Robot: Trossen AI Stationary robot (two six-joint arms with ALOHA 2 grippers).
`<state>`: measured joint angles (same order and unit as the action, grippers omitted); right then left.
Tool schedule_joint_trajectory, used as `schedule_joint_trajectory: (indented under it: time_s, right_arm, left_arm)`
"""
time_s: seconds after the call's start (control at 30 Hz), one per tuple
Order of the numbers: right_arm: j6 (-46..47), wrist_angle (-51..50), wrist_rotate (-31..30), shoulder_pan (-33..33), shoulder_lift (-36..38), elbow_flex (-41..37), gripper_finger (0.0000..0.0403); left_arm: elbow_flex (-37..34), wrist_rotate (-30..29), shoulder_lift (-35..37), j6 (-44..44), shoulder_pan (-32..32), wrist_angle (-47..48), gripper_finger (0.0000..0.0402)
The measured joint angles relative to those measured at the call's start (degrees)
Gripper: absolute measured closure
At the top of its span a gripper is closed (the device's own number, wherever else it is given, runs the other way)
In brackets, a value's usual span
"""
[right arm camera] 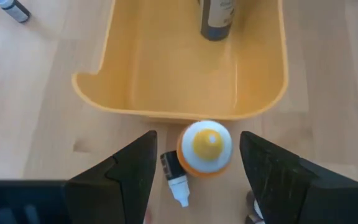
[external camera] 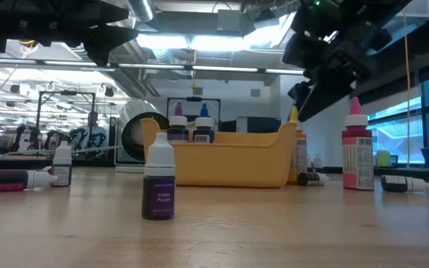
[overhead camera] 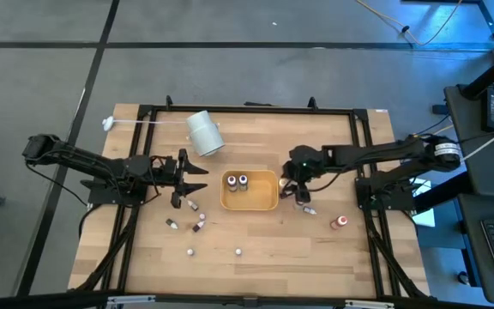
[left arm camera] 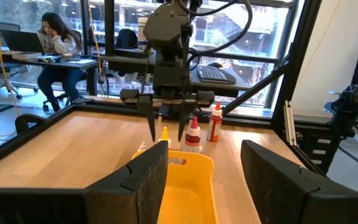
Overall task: Pick & Place food coloring
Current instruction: Put the large yellow ink bottle into the yellow bin
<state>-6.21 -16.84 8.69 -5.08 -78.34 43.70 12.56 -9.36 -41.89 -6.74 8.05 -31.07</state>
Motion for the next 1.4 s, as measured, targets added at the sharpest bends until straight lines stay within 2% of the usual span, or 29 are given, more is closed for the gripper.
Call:
schedule_joint_trajectory:
  time_s: [0.2,0.47,0.63,0.83,0.97,1.17,1.4]
  right_arm:
    - [-0.6,0.5,0.0,0.0,-1.9,0.0,0.0189]
    - [-2.6,0.6,-0.2,0.0,-2.1,0.0,0.0279]
    - [-3.1,-0.1,-0.6,0.0,-0.8,0.0,0.0281]
    - [-1.0,-10.9,-9.6,0.2,3.4,5.3,0.0281]
    - [0.2,-12.7,-12.7,1.4,5.3,10.9,0.0281]
    - [1.4,-8.8,-12.7,6.0,2.6,16.5,0.0281]
    - [2.4,2.6,-12.7,11.7,-6.8,16.9,0.0281]
  left_arm:
    - [0.0,0.0,0.0,0.0,0.0,0.0,0.0203]
    - [0.0,0.0,0.0,0.0,0.0,0.0,0.0204]
    - [0.0,0.0,0.0,0.0,0.0,0.0,0.0205]
    - [0.0,0.0,0.0,0.0,0.0,0.0,0.0203]
    - [0.0,0.0,0.0,0.0,0.0,0.0,0.0205]
    - [0.0,0.0,0.0,0.0,0.0,0.1,0.0203]
    - [0.0,0.0,0.0,0.0,0.0,0.1,0.0204]
